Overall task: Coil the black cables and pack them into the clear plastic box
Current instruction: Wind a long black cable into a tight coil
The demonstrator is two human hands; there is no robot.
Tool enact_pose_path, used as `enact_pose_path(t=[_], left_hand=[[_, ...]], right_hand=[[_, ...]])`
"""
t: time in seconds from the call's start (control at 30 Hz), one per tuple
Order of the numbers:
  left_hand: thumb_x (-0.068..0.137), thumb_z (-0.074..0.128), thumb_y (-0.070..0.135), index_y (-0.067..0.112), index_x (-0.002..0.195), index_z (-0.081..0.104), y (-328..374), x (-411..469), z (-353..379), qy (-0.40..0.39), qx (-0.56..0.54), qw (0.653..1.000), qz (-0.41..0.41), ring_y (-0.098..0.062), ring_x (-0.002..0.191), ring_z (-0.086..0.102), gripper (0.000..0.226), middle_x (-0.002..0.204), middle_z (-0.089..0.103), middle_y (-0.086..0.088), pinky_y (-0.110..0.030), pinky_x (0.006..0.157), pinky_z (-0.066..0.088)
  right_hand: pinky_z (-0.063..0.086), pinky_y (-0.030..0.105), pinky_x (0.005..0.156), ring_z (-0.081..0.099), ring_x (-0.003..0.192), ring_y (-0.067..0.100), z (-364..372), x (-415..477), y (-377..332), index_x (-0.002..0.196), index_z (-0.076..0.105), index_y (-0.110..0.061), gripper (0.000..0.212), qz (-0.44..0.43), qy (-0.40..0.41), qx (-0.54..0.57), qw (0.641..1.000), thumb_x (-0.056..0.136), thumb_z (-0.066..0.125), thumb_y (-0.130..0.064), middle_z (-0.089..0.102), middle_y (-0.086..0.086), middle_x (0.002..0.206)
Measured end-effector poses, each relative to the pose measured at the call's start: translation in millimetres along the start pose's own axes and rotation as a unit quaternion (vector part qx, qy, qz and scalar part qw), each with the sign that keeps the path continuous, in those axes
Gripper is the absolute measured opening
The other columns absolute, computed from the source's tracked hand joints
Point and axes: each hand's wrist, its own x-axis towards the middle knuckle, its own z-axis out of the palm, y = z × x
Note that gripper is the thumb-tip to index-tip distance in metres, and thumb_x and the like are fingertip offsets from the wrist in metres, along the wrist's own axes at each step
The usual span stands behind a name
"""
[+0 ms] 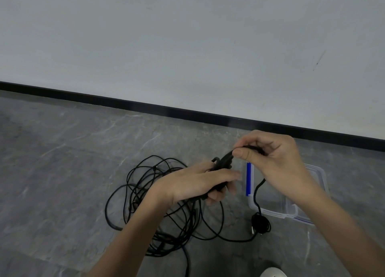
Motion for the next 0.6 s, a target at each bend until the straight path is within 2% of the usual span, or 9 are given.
enact_pose_path(t=[0.07,0.13,0.2,0.33,0.43,0.53,0.6], left_hand=[[0.094,0.046,0.045,0.009,0.086,0.061,2.9,-0.4,2.5,-0.007,-0.002,1.000,0.009,-0.011,0.052,0.041,0.040,0.053,0.039,0.004,-0.023,0.060,0.037],[0.101,0.045,0.033,0.008,0.085,0.060,4.9,-1.0,3.4,-0.019,-0.002,1.000,0.020,-0.013,0.054,0.040,0.033,0.054,0.038,0.003,-0.025,0.061,0.037],[0.101,0.045,0.022,0.005,0.087,0.059,6.2,-1.8,4.0,-0.029,0.010,0.999,0.027,-0.014,0.057,0.042,0.026,0.055,0.040,0.002,-0.022,0.062,0.040],[0.097,0.053,0.013,-0.009,0.092,0.057,4.7,-3.4,3.0,-0.063,0.045,0.996,0.038,-0.013,0.064,0.050,0.024,0.061,0.047,0.002,-0.022,0.070,0.044],[0.095,0.055,0.009,-0.003,0.083,0.058,5.8,-5.6,2.6,-0.110,0.085,0.989,0.047,-0.013,0.067,0.053,0.018,0.066,0.053,-0.001,-0.021,0.073,0.043],[0.094,0.055,0.001,-0.005,0.087,0.059,7.0,-8.1,2.6,-0.142,0.091,0.984,0.054,-0.015,0.067,0.051,0.010,0.070,0.052,-0.013,-0.017,0.070,0.043],[0.091,0.055,-0.005,0.003,0.090,0.061,8.3,-9.9,1.4,-0.150,0.071,0.984,0.068,-0.011,0.065,0.051,0.010,0.070,0.052,-0.012,-0.017,0.067,0.044]], right_hand=[[0.054,0.020,0.075,0.069,0.078,0.011,-1.6,1.3,2.5,0.078,0.074,-0.020,0.010,-0.001,-0.003,0.000,1.000,0.071,0.071,-0.025,0.073,-0.005,0.079],[0.054,0.022,0.075,0.069,0.080,0.012,-2.5,2.2,3.8,0.080,0.074,-0.019,0.012,-0.003,-0.017,-0.005,1.000,0.072,0.069,-0.027,0.073,-0.005,0.080],[0.054,0.021,0.076,0.068,0.082,0.013,-3.0,3.1,3.8,0.084,0.074,-0.016,0.016,-0.004,-0.034,-0.008,0.999,0.074,0.067,-0.025,0.073,-0.003,0.082],[0.052,0.019,0.077,0.068,0.084,0.012,-7.0,4.1,1.5,0.086,0.077,-0.015,0.014,0.011,-0.097,0.018,0.995,0.078,0.069,-0.025,0.073,0.000,0.085],[0.050,0.017,0.079,0.068,0.088,0.010,-12.2,3.1,-0.7,0.086,0.076,-0.019,0.017,0.066,-0.159,0.048,0.984,0.077,0.067,-0.031,0.073,-0.004,0.089],[0.049,0.019,0.085,0.067,0.100,0.014,-12.2,1.0,-4.2,0.090,0.078,-0.027,0.019,0.129,-0.221,0.087,0.963,0.084,0.065,-0.040,0.073,0.001,0.101],[0.048,0.021,0.088,0.066,0.104,0.018,-10.3,0.3,-5.7,0.088,0.077,-0.024,0.023,0.163,-0.229,0.121,0.952,0.090,0.056,-0.032,0.072,0.007,0.106]])
